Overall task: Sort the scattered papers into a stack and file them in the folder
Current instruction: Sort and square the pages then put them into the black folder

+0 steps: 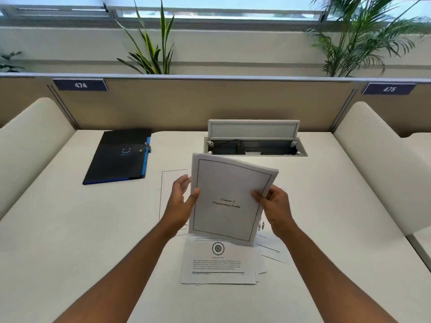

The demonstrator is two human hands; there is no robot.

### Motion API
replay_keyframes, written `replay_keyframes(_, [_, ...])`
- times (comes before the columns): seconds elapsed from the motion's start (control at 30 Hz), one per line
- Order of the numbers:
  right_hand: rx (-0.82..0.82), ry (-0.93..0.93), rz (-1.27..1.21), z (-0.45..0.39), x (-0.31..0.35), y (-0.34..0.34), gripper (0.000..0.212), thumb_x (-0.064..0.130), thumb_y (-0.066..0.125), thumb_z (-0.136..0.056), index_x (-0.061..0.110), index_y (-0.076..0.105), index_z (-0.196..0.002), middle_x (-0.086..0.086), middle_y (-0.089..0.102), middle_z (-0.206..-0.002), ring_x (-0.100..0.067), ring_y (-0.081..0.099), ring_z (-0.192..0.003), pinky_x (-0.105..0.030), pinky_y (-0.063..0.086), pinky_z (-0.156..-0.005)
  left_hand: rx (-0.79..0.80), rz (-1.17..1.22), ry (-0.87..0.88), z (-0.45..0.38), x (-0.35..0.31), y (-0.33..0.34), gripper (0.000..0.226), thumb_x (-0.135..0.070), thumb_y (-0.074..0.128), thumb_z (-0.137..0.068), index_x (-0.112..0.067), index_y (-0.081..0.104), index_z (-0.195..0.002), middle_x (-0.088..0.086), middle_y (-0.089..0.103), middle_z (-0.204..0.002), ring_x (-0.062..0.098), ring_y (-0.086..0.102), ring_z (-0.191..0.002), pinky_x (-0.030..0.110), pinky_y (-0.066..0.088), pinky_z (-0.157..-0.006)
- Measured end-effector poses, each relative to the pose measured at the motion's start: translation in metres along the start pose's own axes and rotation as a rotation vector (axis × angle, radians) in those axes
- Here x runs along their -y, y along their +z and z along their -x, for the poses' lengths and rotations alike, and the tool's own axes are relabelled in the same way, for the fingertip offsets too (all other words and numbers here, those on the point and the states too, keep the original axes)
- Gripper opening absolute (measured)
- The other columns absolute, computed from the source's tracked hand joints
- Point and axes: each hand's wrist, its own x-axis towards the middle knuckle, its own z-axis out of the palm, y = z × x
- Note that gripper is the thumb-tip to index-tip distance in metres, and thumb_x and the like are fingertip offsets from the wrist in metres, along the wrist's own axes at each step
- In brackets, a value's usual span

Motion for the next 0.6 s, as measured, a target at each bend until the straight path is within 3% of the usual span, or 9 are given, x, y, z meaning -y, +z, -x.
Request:
replay_keyframes(0.07, [0.026, -0.027, 0.009, 0.004, 0.002, 0.006, 0.020, 0.005, 0.074, -0.091, 0.019, 0.073, -0.103, 0.004, 0.081, -0.098, -0.014, 0.077, -0.089, -0.022, 0.061, -0.073, 0.030, 0.089, -0.013, -0.005, -0.011, 0.004, 0.048, -0.035, 0.054, -0.099, -0.030, 0.035, -0.143, -0.011, 0.052, -0.139, 0.015, 0.055, -0.124, 0.032, 0.058, -0.088])
replay_keyframes(0.13, [0.024, -0.053, 0.008, 0.007, 0.005, 0.011, 0.021, 0.006, 0.074, -0.091, 0.022, 0.073, -0.105, 0.002, 0.081, -0.100, -0.017, 0.076, -0.093, -0.025, 0.062, -0.075, -0.019, 0.081, 0.011, -0.005, -0.016, 0.007, 0.027, -0.031, 0.049, -0.102, -0.032, 0.048, -0.128, -0.012, 0.064, -0.120, 0.014, 0.065, -0.109, 0.027, 0.061, -0.074])
replay_keyframes(0.2, [-0.002, -0.089, 0.012, 0.010, 0.008, 0.016, 0.020, 0.010, 0.073, -0.093, 0.024, 0.071, -0.108, 0.001, 0.079, -0.104, -0.018, 0.076, -0.094, -0.028, 0.063, -0.077, -0.091, -0.001, 0.075, 0.000, -0.017, 0.012, 0.018, -0.028, 0.045, -0.104, -0.031, 0.055, -0.118, -0.010, 0.068, -0.109, 0.014, 0.067, -0.101, 0.030, 0.062, -0.078])
replay_keyframes(0.37, [-0.119, -0.175, 0.086, 0.016, 0.017, 0.029, 0.021, 0.031, 0.073, -0.094, 0.028, 0.064, -0.112, 0.001, 0.075, -0.107, -0.020, 0.074, -0.093, -0.029, 0.065, -0.073, -0.164, 0.029, 0.222, 0.016, -0.014, 0.033, 0.017, -0.031, 0.044, -0.103, -0.040, 0.057, -0.108, -0.016, 0.070, -0.099, 0.010, 0.067, -0.096, 0.022, 0.059, -0.072])
replay_keyframes(0.47, [-0.120, -0.196, 0.097, 0.018, 0.019, 0.031, 0.035, 0.031, 0.075, -0.093, 0.025, 0.059, -0.124, 0.000, 0.071, -0.112, -0.023, 0.071, -0.101, -0.030, 0.064, -0.074, -0.171, 0.059, 0.207, 0.020, -0.012, 0.037, 0.019, -0.040, 0.046, -0.099, -0.047, 0.051, -0.115, -0.015, 0.065, -0.109, 0.012, 0.064, -0.104, 0.033, 0.059, -0.080])
replay_keyframes(0.6, [-0.161, -0.406, 0.256, 0.021, 0.021, 0.032, 0.069, 0.020, 0.076, -0.093, 0.034, 0.035, -0.147, -0.001, 0.058, -0.134, -0.019, 0.065, -0.113, -0.026, 0.062, -0.085, -0.153, 0.061, 0.197, 0.021, -0.009, 0.034, 0.025, -0.045, 0.043, -0.096, -0.048, 0.046, -0.121, -0.019, 0.063, -0.110, 0.000, 0.062, -0.102, 0.029, 0.058, -0.080])
